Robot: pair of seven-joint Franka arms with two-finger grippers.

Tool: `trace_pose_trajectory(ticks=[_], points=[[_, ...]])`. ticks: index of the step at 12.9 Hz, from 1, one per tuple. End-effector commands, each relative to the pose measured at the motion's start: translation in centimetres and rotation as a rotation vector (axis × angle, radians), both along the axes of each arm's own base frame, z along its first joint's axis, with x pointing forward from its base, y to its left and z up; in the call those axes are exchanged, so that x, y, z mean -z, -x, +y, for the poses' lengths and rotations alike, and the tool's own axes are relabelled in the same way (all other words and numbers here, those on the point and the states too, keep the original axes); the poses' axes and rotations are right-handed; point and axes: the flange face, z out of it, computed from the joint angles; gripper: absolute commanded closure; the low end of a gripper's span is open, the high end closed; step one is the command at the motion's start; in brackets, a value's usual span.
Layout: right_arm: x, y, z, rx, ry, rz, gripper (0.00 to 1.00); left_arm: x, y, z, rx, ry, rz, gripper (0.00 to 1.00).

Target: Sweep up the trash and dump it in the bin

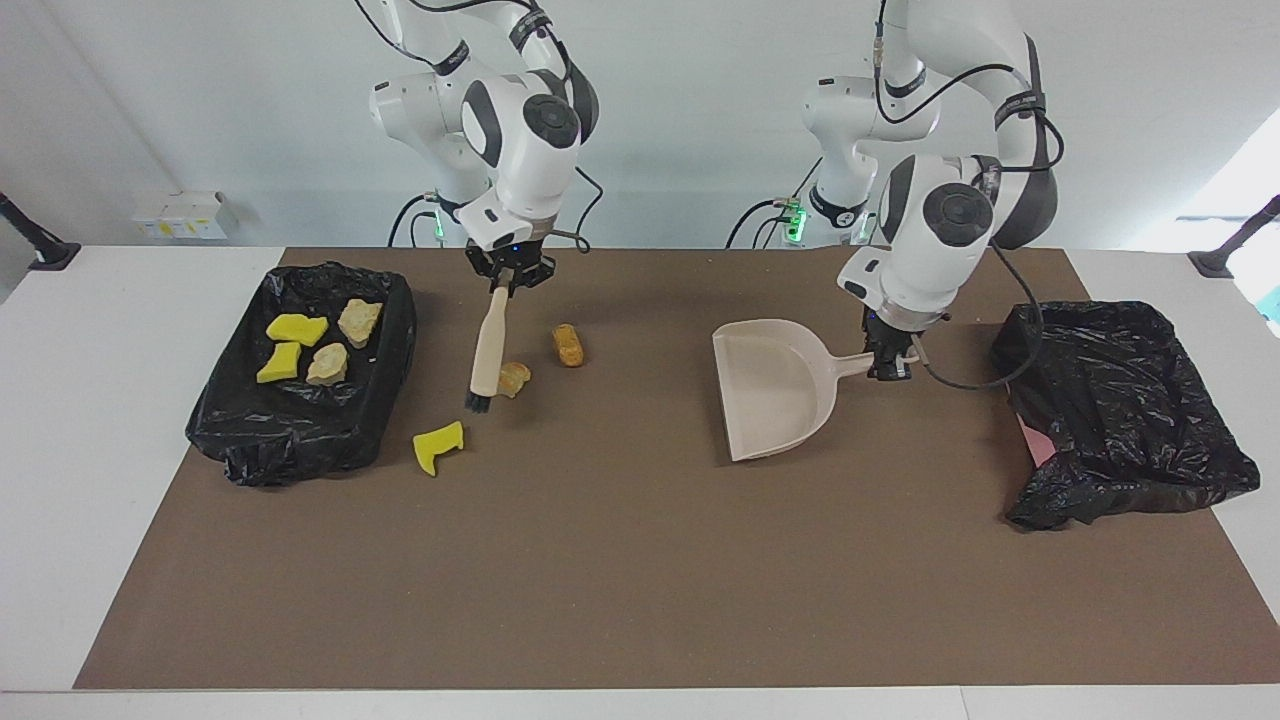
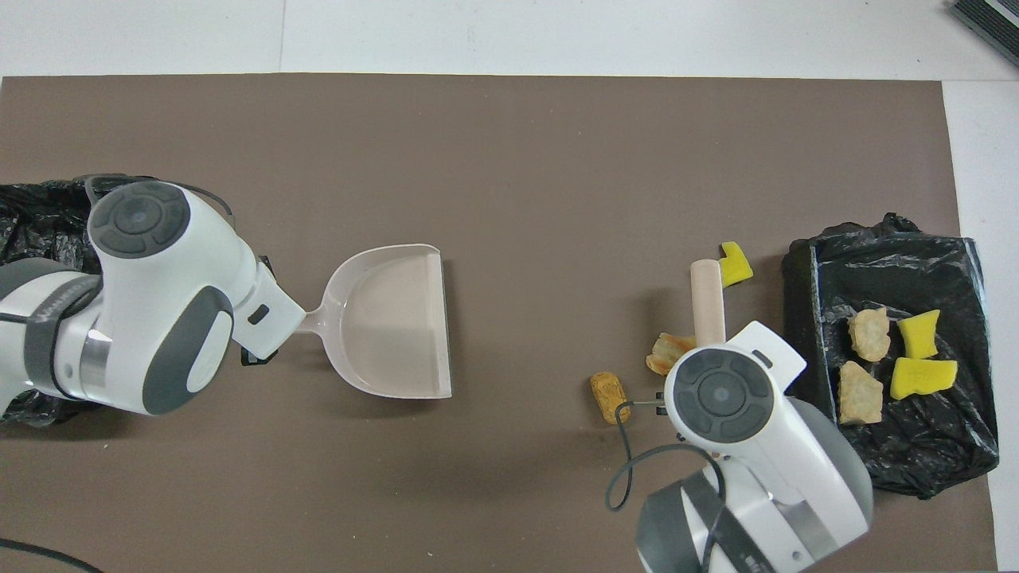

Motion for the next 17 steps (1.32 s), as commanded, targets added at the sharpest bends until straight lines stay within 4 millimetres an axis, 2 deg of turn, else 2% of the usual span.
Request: trace_pose_trajectory(ticks=[1, 3, 5, 6, 8, 10, 12, 14, 17], points=[[0.9, -3.7, -3.4, -0.040, 0.033, 0.011, 1.00, 1.3, 4.7, -2.6, -0.075, -0.016, -0.051, 1.00], [1.9, -5.2, -4.7, -0.042, 0.042, -0.001, 1.00, 2.3, 6.9, -5.6, -0.128, -0.027, -0.065, 1.00], [1.7, -7.5, -8.0, -0.022, 0.076, -0.028, 1.00, 2.9, 9.0, -8.1, -0.176, -0.035, -0.080, 1.00], [1.9, -8.7, -8.8, -0.023, 0.070, -0.025, 1.00, 3.2, 10.0, -9.4, -0.193, -0.027, -0.098, 1.00], [4.3, -9.2, -9.0, -0.029, 0.081, 0.011, 1.00, 3.7, 10.9, -10.8, -0.172, -0.007, -0.124, 1.00], [4.9, -9.2, -8.9, -0.043, 0.082, 0.017, 1.00, 4.1, 12.0, -11.2, -0.152, 0.013, -0.147, 1.00], [5.2, -8.7, -8.5, -0.038, 0.066, 0.037, 1.00, 4.0, 13.7, -12.0, -0.167, 0.003, -0.145, 1.00], [5.9, -7.5, -7.3, -0.033, 0.000, 0.084, 1.00, 4.0, 15.5, -12.8, -0.186, -0.008, -0.144, 1.00], [5.4, -5.3, -2.3, -0.052, -0.125, 0.160, 1.00, 3.8, 16.9, -13.6, -0.198, -0.034, -0.128, 1.00]])
